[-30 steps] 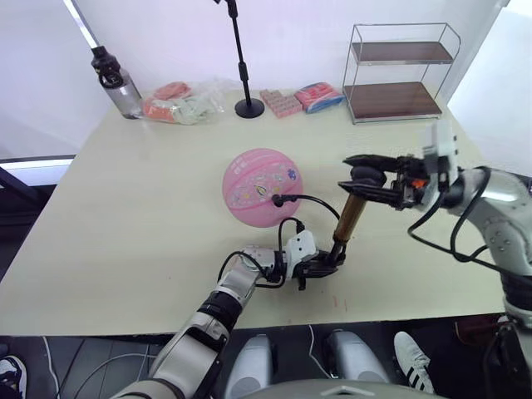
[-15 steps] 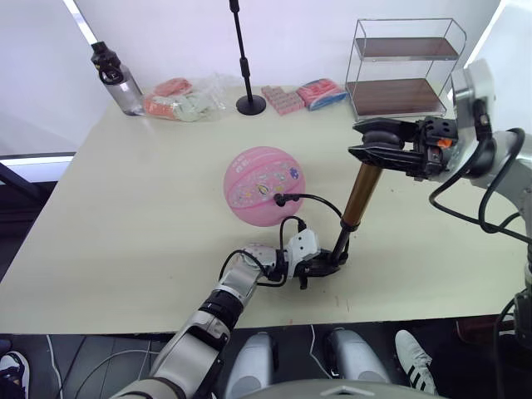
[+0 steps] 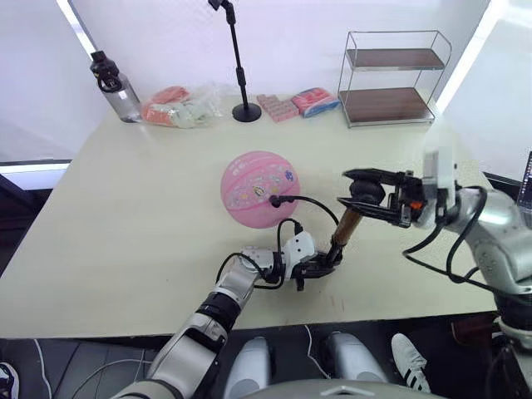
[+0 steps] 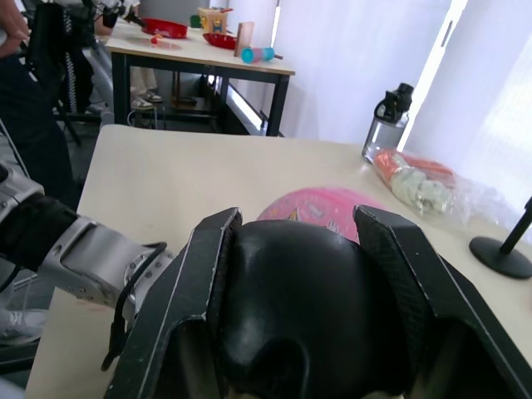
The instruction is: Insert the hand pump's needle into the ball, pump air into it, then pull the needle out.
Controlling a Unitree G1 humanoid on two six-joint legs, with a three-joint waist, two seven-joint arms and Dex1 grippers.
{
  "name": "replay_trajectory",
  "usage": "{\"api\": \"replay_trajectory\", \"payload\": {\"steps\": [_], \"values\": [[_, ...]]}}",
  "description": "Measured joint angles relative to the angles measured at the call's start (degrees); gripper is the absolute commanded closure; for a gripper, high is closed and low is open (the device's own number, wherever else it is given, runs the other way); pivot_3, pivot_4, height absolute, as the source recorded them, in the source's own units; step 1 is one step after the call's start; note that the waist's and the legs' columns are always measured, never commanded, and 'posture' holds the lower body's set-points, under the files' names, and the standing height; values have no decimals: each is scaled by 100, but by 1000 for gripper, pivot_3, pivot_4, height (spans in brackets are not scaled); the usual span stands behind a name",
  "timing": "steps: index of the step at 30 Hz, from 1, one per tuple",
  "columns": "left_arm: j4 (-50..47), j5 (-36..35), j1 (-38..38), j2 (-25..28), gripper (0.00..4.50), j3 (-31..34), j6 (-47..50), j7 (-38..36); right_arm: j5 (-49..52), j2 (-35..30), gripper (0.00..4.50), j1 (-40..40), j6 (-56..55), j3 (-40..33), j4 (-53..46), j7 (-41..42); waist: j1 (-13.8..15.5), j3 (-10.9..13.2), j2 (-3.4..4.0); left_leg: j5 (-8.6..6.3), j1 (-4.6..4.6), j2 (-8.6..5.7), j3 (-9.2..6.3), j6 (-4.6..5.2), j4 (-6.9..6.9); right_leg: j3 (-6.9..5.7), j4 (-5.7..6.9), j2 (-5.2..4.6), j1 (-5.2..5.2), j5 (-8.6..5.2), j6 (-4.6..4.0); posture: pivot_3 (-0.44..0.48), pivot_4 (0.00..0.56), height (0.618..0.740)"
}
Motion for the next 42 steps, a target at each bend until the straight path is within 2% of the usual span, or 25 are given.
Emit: {"api": "replay_trajectory", "payload": {"steps": [8,18,28,42], "values": [[-2,4,14,-1,3393,-13,0,-16,-826,313,2847,501,-1017,617,580,-13,7,-21,-7,0,3,-6,5,0,-6,4,-1,0,0,1,1,0,150,740],[-5,9,16,-7,3393,-13,0,-14,-1052,311,2847,614,-1046,679,619,-88,10,-25,3,0,2,-8,3,-1,-7,5,-1,0,-1,0,1,0,150,740],[-32,-53,-30,-74,3393,5,-2,-131,-206,-351,2847,-413,673,308,119,69,41,37,53,0,-46,-27,-4,0,-1,3,-6,-11,-30,12,19,0,150,740],[-39,-54,-36,-72,3393,22,-2,-143,1340,-810,2847,-1759,2376,-672,-256,-85,34,58,53,0,-46,-17,-5,0,-1,-1,-8,-17,-30,12,20,0,150,740]]}}
